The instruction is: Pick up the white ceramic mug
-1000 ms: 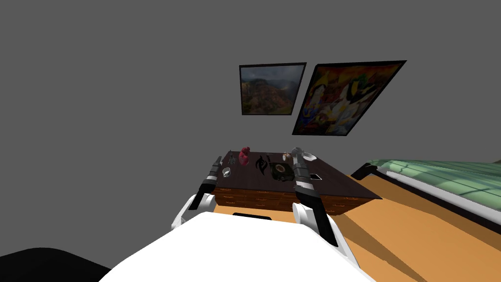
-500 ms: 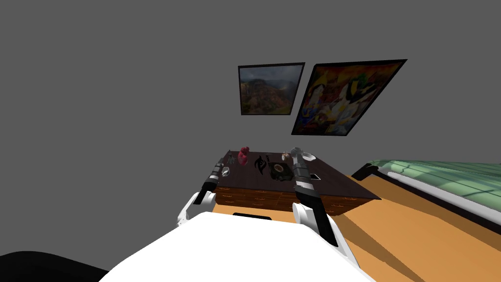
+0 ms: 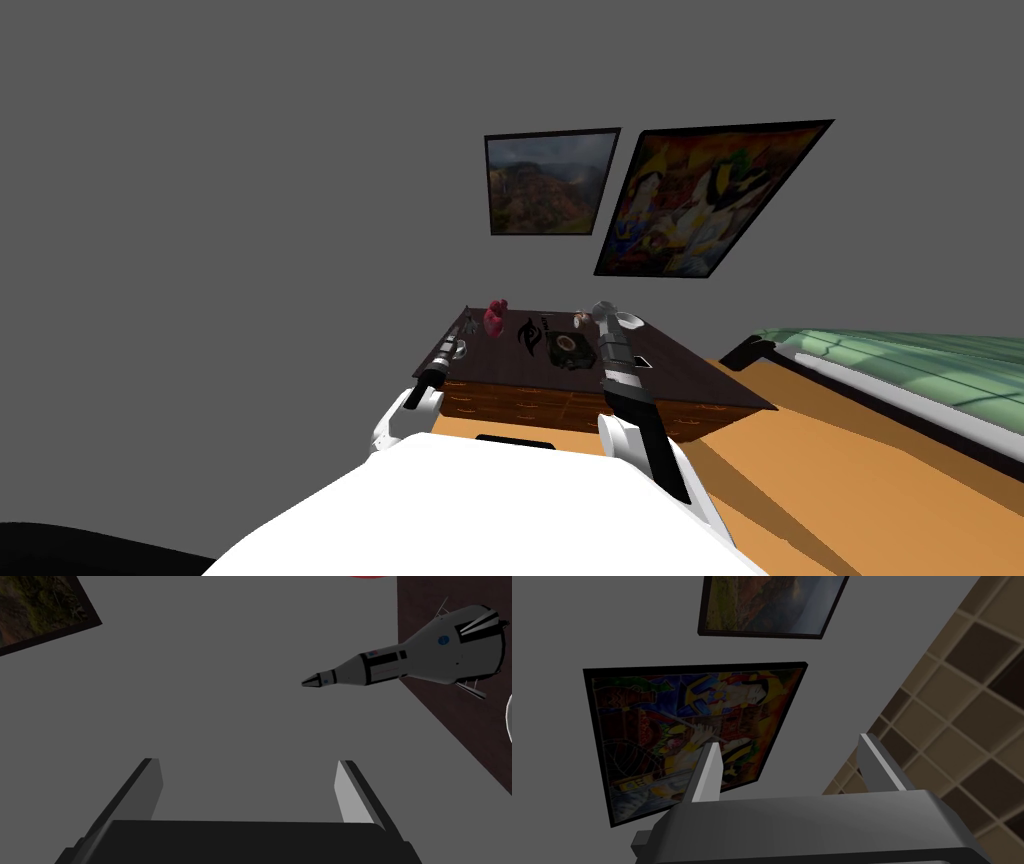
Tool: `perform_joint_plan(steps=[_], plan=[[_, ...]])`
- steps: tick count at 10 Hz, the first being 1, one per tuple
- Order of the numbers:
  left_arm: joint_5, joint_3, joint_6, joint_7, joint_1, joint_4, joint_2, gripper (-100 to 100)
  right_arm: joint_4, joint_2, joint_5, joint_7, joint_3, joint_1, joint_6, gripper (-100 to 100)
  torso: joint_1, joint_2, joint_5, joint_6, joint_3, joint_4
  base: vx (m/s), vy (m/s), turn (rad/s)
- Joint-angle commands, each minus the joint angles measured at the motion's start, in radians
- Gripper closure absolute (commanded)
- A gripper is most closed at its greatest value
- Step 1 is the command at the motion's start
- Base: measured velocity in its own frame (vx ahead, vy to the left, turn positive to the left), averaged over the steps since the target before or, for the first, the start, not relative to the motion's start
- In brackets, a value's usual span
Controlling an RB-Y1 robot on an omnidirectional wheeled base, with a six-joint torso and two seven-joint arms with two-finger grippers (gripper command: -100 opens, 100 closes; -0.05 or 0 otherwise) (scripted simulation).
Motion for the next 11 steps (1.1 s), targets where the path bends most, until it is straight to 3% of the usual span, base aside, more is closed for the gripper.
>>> perform_joint_plan(steps=[1,2,11], plan=[[0.004,0.004,0.019,0.014,-0.035,0.050,0.020,-100,0.000,0.000,0.000,0.000,0.000,0.000,0.000,0,0.000,0.000,0.000,0.000,0.000,0.000,-0.007,-0.052,0.019],[0.004,0.004,0.019,0.014,-0.035,0.074,0.020,-100,0.000,0.000,0.000,0.000,0.000,0.000,0.000,0,0.000,0.000,0.000,0.000,0.000,0.000,-0.005,-0.044,0.011],[0.012,0.021,0.118,0.059,-0.179,0.336,0.074,-100,0.000,0.000,0.000,0.000,0.000,0.000,0.000,0,0.001,-0.001,0.000,0.000,-0.001,0.000,0.005,-0.038,0.011]])
